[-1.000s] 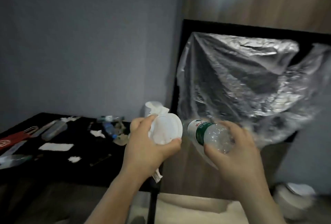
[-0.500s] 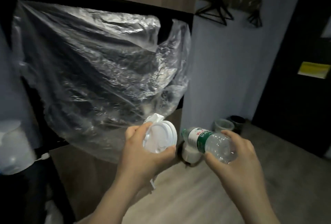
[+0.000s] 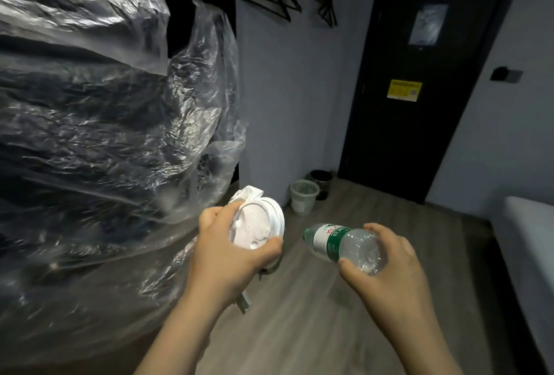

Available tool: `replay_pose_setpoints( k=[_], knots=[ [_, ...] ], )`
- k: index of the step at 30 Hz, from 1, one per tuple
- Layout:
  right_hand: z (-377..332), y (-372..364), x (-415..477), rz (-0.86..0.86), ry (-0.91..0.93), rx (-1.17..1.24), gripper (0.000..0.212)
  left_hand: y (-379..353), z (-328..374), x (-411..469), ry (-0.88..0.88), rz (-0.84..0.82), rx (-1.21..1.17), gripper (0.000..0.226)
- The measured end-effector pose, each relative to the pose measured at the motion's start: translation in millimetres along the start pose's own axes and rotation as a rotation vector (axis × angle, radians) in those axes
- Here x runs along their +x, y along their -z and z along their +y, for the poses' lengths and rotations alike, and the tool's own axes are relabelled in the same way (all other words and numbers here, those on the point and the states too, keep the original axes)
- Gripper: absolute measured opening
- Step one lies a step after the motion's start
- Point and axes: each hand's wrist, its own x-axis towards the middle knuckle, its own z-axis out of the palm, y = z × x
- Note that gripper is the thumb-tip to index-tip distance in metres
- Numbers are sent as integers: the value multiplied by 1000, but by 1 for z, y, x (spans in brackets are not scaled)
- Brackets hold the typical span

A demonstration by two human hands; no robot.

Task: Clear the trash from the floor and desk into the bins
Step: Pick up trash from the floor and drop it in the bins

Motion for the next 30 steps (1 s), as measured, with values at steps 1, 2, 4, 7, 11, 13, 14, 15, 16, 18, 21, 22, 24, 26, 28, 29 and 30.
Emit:
replay_pose_setpoints(
  k=[1, 2, 4, 7, 11, 13, 14, 15, 16, 18, 21, 22, 24, 26, 28, 29, 30],
  knots=[
    [2, -4, 5, 6, -19, -12, 60, -7, -8, 8, 7, -3, -18, 73],
    [5, -8, 10, 16, -34, -20, 60, -14, -17, 15, 5, -9, -24, 72],
    [11, -16, 24, 36, -57, -27, 59, -30, -31, 33, -1, -26, -10, 71],
    [24, -29, 52, 51, -81, -45, 56, -57, -46, 61, -11, -68, 29, 73],
    [49, -44, 107, 65, -93, -50, 55, -98, -54, 102, -26, -141, 48, 75],
    [62, -50, 140, 76, -91, -44, 55, -120, -54, 129, -49, -190, 87, 76],
    [68, -52, 158, 79, -91, -40, 55, -132, -53, 143, -52, -214, 102, 74],
    [74, -54, 177, 81, -93, -34, 56, -144, -52, 157, -50, -235, 118, 71],
    [79, -54, 196, 82, -94, -29, 57, -157, -50, 171, -47, -250, 131, 69],
    [89, -55, 233, 85, -85, -26, 57, -183, -46, 196, -38, -259, 142, 68],
    [106, -59, 281, 86, -70, -37, 58, -221, -46, 228, -31, -263, 141, 65],
    [111, -62, 295, 82, -75, -45, 58, -233, -47, 237, -22, -270, 135, 66],
    [123, -68, 317, 67, -93, -63, 59, -251, -53, 254, 6, -286, 124, 72],
    [134, -77, 340, 61, -105, -71, 61, -268, -62, 274, 21, -293, 122, 74],
    [147, -89, 366, 60, -113, -83, 61, -287, -72, 298, 41, -297, 117, 71],
    [153, -96, 379, 58, -119, -90, 61, -296, -77, 310, 48, -305, 114, 70],
    [158, -103, 393, 58, -126, -98, 61, -306, -83, 323, 51, -312, 108, 69]
  ],
)
